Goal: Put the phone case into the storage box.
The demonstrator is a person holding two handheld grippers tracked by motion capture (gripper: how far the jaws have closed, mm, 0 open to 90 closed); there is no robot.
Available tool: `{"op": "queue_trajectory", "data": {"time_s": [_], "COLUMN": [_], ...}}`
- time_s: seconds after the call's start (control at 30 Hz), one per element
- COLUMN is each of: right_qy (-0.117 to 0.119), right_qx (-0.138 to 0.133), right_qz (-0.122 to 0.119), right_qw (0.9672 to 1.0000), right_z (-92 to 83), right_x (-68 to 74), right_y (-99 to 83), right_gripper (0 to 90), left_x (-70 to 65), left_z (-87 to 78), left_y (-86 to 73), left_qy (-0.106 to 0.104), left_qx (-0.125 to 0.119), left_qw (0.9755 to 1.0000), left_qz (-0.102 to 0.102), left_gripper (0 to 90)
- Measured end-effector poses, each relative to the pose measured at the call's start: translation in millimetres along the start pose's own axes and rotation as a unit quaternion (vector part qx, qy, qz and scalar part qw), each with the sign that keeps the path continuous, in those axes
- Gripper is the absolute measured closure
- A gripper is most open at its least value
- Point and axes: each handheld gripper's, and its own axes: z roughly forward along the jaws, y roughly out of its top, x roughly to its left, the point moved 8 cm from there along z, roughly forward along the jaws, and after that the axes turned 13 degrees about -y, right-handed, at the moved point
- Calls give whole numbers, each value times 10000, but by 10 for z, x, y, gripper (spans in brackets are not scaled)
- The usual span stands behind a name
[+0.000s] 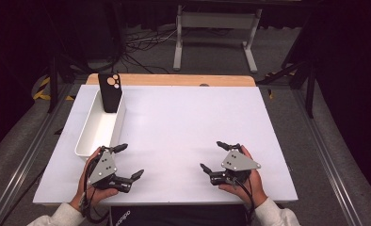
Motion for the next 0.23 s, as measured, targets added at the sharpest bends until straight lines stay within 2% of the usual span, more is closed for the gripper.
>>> {"op": "queue_trajectory", "data": {"time_s": [0.07, 0.13, 0.23], "right_qy": [-21, -26, -33], "right_qx": [1, 7, 21], "right_qz": [-25, -6, 31], "right_qw": [10000, 10000, 10000], "right_z": [3, 4, 10], "right_x": [-2, -6, -7], "right_y": [-2, -5, -6], "right_gripper": [127, 127, 127], "left_x": [-18, -15, -2], "left_z": [21, 21, 17], "left_y": [-1, -4, -2], "left_qy": [-11, -22, -24], "left_qx": [-12, 41, 19], "left_qw": [10000, 10000, 10000], "left_qz": [-11, 68, 18], "left_gripper": [51, 50, 51]}}
